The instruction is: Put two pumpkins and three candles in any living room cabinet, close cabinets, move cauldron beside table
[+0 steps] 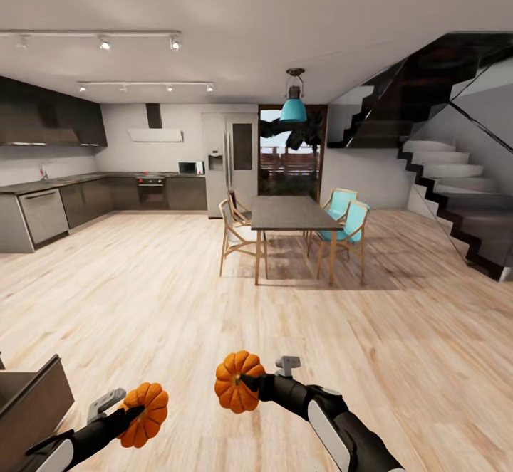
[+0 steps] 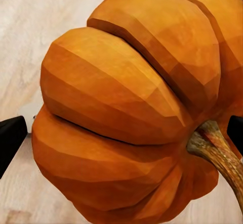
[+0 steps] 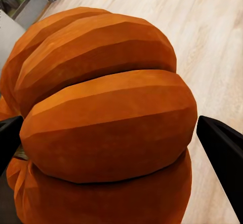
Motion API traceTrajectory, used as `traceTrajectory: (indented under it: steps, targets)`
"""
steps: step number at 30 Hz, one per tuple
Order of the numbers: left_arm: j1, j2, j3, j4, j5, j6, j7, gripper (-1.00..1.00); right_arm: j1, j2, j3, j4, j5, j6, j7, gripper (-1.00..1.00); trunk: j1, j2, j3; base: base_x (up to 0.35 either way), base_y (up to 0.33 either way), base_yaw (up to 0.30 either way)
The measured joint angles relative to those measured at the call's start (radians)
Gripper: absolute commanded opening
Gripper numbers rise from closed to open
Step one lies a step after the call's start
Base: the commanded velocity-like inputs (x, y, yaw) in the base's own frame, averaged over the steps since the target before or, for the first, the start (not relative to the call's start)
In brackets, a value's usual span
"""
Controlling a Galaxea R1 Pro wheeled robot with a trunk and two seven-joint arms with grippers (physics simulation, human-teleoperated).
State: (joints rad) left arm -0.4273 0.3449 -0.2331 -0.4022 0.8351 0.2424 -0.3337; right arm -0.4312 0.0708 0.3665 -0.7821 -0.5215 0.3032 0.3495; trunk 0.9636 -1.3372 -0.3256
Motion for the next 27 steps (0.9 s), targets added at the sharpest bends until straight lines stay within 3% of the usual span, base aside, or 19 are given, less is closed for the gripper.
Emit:
traceTrajectory:
  steps: [5,20,27]
  targets:
    - [0.0,-0.002,0.0,0.0,0.001,0.0,0.0,-1.0,-0.001,0.005,0.003,0.0,0.001,0.001,0.0,-1.0,0.0,0.0,0.0,0.005,-0.133,0.064]
    - [0.001,-0.003,0.002,-0.001,0.008,0.002,-0.002,-1.0,-0.001,0.01,0.005,0.001,0.003,0.003,-0.003,-1.0,0.0,0.0,0.0,0.069,-0.1,0.264]
    - [0.001,-0.027,0.027,-0.001,0.006,0.006,0.002,-1.0,-0.001,0.009,0.005,0.001,0.004,0.003,-0.003,-1.0,0.0,0.0,0.0,0.003,-0.001,0.274]
